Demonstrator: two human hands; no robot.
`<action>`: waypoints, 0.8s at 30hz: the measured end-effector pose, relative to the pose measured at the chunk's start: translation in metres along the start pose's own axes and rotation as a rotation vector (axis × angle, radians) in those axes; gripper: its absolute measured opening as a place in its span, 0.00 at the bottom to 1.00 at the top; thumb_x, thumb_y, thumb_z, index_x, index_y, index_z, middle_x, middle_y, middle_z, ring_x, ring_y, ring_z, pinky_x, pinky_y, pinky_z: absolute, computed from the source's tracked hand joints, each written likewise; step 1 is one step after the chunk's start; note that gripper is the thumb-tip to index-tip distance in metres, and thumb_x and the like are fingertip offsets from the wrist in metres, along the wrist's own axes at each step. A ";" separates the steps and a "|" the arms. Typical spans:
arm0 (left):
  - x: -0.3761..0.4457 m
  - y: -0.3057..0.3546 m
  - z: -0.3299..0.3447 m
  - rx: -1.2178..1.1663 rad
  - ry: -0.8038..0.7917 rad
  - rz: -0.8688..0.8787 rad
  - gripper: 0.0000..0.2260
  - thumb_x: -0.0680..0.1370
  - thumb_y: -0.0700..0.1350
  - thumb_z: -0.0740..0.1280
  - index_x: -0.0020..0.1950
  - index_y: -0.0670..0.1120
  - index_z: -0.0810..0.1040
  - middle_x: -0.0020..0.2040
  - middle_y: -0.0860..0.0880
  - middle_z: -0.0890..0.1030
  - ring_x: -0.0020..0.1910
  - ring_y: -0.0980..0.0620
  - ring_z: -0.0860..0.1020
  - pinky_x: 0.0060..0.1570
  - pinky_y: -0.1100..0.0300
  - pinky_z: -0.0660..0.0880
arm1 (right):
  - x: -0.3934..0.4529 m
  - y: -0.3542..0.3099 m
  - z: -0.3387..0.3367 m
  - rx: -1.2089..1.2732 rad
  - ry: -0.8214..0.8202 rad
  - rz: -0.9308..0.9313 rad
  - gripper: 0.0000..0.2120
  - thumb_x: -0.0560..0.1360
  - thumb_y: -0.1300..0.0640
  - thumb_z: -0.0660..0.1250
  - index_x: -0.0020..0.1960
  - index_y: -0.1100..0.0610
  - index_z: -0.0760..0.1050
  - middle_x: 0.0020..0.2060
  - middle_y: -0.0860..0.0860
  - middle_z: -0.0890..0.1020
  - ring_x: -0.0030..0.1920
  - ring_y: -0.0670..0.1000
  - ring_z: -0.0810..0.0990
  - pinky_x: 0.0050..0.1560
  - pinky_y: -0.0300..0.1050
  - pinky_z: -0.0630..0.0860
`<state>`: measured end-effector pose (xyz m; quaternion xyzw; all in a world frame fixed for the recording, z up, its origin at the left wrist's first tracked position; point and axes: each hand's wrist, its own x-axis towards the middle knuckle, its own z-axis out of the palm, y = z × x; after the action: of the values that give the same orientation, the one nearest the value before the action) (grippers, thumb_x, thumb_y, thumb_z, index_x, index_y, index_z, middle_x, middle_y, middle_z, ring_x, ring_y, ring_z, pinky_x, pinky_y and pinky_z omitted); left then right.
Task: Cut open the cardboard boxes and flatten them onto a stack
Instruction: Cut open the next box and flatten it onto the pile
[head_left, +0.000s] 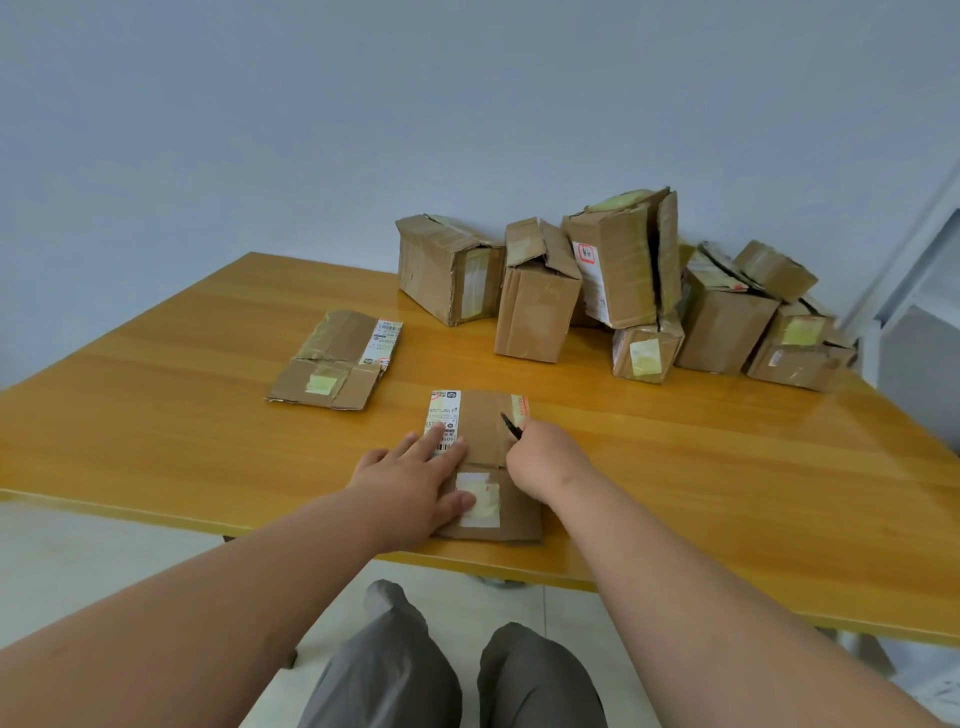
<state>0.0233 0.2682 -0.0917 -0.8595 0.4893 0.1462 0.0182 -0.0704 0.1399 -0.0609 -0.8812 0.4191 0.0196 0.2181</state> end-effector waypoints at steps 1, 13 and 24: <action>-0.002 -0.002 -0.001 -0.014 -0.004 0.015 0.30 0.81 0.65 0.49 0.80 0.59 0.42 0.81 0.53 0.40 0.80 0.49 0.44 0.75 0.47 0.47 | 0.002 -0.001 -0.001 0.046 -0.006 0.033 0.17 0.80 0.61 0.56 0.68 0.60 0.69 0.61 0.58 0.77 0.58 0.59 0.77 0.47 0.47 0.74; -0.004 -0.014 -0.012 -0.284 0.012 -0.044 0.38 0.76 0.63 0.67 0.80 0.61 0.50 0.81 0.56 0.45 0.77 0.47 0.60 0.70 0.49 0.68 | 0.005 0.004 -0.008 0.405 -0.060 0.218 0.06 0.80 0.65 0.55 0.46 0.59 0.68 0.36 0.53 0.68 0.33 0.51 0.64 0.30 0.43 0.61; -0.001 -0.043 -0.033 -0.676 0.292 -0.127 0.28 0.80 0.44 0.64 0.76 0.62 0.61 0.73 0.47 0.68 0.55 0.49 0.77 0.51 0.55 0.80 | 0.018 -0.027 -0.013 0.622 0.069 0.001 0.11 0.84 0.55 0.54 0.65 0.49 0.66 0.42 0.52 0.75 0.34 0.50 0.69 0.32 0.46 0.67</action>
<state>0.0669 0.2853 -0.0645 -0.8574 0.3568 0.1742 -0.3275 -0.0412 0.1365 -0.0431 -0.7721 0.4126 -0.1394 0.4627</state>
